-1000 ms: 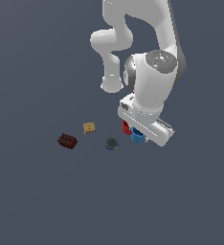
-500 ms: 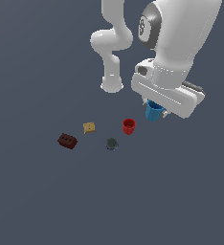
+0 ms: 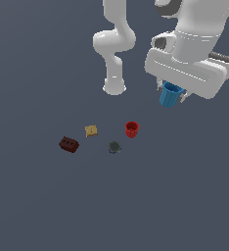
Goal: Pick up a designated object from a clutter of objects.
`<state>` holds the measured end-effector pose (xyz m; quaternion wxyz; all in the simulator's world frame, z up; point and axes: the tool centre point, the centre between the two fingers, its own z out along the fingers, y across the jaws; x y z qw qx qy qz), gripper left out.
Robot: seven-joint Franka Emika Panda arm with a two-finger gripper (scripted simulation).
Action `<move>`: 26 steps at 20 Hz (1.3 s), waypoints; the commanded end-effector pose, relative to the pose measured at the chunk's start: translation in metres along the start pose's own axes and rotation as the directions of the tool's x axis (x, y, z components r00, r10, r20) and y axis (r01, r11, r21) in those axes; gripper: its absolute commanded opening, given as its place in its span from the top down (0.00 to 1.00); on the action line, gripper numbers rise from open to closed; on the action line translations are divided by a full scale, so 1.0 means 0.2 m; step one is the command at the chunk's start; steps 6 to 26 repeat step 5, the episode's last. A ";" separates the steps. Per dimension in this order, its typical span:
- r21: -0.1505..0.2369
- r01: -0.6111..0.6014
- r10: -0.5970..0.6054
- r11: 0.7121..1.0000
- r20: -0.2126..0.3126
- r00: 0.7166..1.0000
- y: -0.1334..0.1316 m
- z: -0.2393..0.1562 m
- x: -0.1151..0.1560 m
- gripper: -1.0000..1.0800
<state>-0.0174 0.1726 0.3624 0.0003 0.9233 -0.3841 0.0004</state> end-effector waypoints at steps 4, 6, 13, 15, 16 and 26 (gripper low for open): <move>0.000 -0.001 0.001 1.000 0.001 1.000 -0.01 -0.06 -0.03 1.00; 0.000 -0.001 0.001 1.000 0.001 1.000 -0.01 -0.06 -0.03 1.00; 0.000 -0.001 0.001 1.000 0.001 1.000 -0.01 -0.06 -0.03 1.00; 0.000 -0.001 0.001 1.000 0.001 1.000 -0.01 -0.06 -0.03 1.00; 0.000 -0.001 0.001 1.000 0.001 1.000 -0.01 -0.06 -0.03 1.00; 0.000 -0.001 0.001 1.000 0.001 1.000 -0.01 -0.06 -0.03 1.00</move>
